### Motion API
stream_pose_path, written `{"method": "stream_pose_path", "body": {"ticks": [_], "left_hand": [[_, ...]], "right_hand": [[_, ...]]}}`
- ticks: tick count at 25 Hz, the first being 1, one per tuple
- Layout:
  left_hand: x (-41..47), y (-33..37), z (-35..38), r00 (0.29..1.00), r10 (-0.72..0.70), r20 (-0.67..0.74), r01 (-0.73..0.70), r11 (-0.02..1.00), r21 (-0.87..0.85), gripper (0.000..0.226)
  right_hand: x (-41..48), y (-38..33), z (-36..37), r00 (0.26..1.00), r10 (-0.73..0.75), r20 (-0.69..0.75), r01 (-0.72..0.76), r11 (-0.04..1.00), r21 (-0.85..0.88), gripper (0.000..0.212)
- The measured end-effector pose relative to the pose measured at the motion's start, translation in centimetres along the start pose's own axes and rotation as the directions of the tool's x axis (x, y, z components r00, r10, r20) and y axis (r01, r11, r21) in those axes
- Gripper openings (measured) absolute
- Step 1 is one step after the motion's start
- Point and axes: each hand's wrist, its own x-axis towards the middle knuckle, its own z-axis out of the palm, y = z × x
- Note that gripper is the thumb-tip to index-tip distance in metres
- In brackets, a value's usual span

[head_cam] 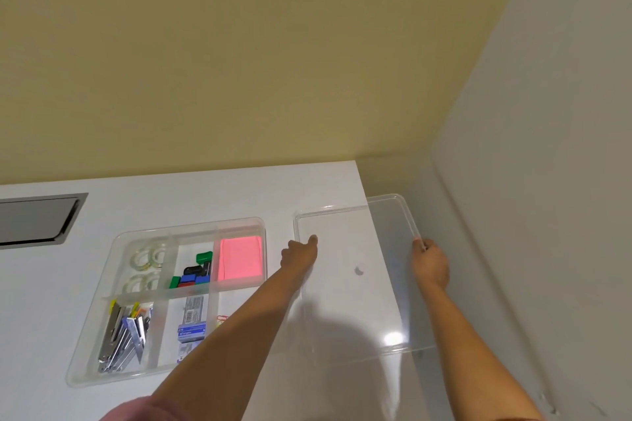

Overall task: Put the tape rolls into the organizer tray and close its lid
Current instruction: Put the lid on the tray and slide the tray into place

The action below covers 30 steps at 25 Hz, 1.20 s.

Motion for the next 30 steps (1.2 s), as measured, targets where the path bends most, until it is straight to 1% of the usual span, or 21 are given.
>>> {"method": "stream_pose_path", "body": {"ticks": [3,6,7,9,10,12,14,16,17,18,19,20,21,22,23,24,25,26,27,28,30], "left_hand": [[-0.6,2.0,-0.4,0.999,0.041,-0.012,-0.041,0.999,-0.022,0.061],[-1.2,3.5,-2.2,0.986,0.156,-0.060,-0.164,0.973,-0.160,0.049],[-1.4,3.7,-3.1,0.978,0.186,-0.093,-0.204,0.942,-0.267,0.044],[-2.6,4.4,-5.4,0.968,0.211,-0.132,-0.249,0.827,-0.503,0.037],[-3.2,4.6,-6.7,0.961,0.231,-0.155,-0.278,0.779,-0.562,0.037],[-4.4,5.4,-9.0,0.942,0.284,-0.178,-0.333,0.731,-0.596,0.036],[-5.3,6.3,-11.3,0.929,0.321,-0.186,-0.364,0.687,-0.630,0.035],[-6.2,7.1,-13.8,0.918,0.337,-0.210,-0.389,0.657,-0.646,0.031],[-6.6,7.2,-15.0,0.912,0.340,-0.230,-0.404,0.646,-0.648,0.029],[-6.9,7.3,-16.2,0.908,0.334,-0.252,-0.415,0.634,-0.653,0.027],[-7.2,7.2,-17.4,0.905,0.320,-0.280,-0.423,0.620,-0.661,0.029],[-7.3,7.0,-18.8,0.905,0.290,-0.311,-0.425,0.609,-0.669,0.034],[-7.2,6.7,-20.2,0.906,0.254,-0.338,-0.421,0.598,-0.681,0.036],[-6.8,6.5,-21.6,0.908,0.217,-0.359,-0.416,0.587,-0.695,0.033],[-6.5,6.2,-23.0,0.906,0.191,-0.379,-0.416,0.570,-0.708,0.027],[-6.4,5.8,-24.3,0.900,0.175,-0.398,-0.424,0.553,-0.717,0.026],[-6.2,5.4,-25.5,0.892,0.163,-0.421,-0.438,0.539,-0.720,0.029],[-6.2,5.1,-26.8,0.883,0.152,-0.445,-0.453,0.528,-0.718,0.031],[-6.2,4.9,-27.9,0.871,0.157,-0.465,-0.475,0.512,-0.716,0.030],[-6.2,4.6,-28.9,0.860,0.172,-0.480,-0.496,0.503,-0.707,0.028],[-6.4,4.1,-30.5,0.842,0.200,-0.501,-0.531,0.471,-0.704,0.025]], "right_hand": [[0.6,-2.9,-2.1,0.983,-0.072,-0.171,0.074,0.997,0.001,0.033],[0.8,-6.1,-4.0,0.956,-0.142,-0.257,0.152,0.988,0.019,0.033],[0.6,-7.2,-4.4,0.950,-0.159,-0.269,0.172,0.985,0.022,0.032],[-0.3,-9.0,-4.9,0.942,-0.196,-0.274,0.214,0.976,0.036,0.031],[-1.0,-9.9,-5.0,0.937,-0.218,-0.273,0.240,0.969,0.050,0.030],[-2.3,-11.2,-4.8,0.921,-0.287,-0.262,0.320,0.943,0.092,0.028],[-3.3,-12.1,-4.1,0.883,-0.428,-0.195,0.444,0.895,0.046,0.038],[-4.6,-13.4,-3.8,0.804,-0.590,-0.079,0.587,0.808,-0.057,0.047],[-5.6,-14.4,-4.2,0.764,-0.644,0.031,0.645,0.763,-0.040,0.047],[-6.9,-15.6,-4.9,0.719,-0.666,0.200,0.672,0.739,0.046,0.045],[-8.2,-16.7,-5.8,0.634,-0.660,0.403,0.662,0.733,0.160,0.044],[-9.7,-17.8,-6.7,0.502,-0.643,0.578,0.641,0.725,0.250,0.045],[-11.0,-18.7,-7.6,0.371,-0.622,0.689,0.642,0.708,0.294,0.049],[-12.1,-19.5,-8.2,0.267,-0.603,0.752,0.662,0.682,0.311,0.056],[-13.0,-20.3,-8.5,0.199,-0.577,0.792,0.698,0.650,0.299,0.063],[-13.8,-20.9,-8.4,0.179,-0.553,0.813,0.749,0.613,0.252,0.068],[-14.5,-21.5,-7.9,0.202,-0.556,0.806,0.794,0.575,0.197,0.068],[-14.9,-22.0,-7.0,0.241,-0.613,0.752,0.828,0.534,0.170,0.062],[-15.3,-22.7,-6.1,0.277,-0.718,0.639,0.843,0.501,0.196,0.049],[-15.7,-23.4,-5.4,0.318,-0.818,0.479,0.841,0.477,0.256,0.034],[-16.8,-24.8,-4.7,0.436,-0.877,0.203,0.771,0.481,0.418,0.015]]}}
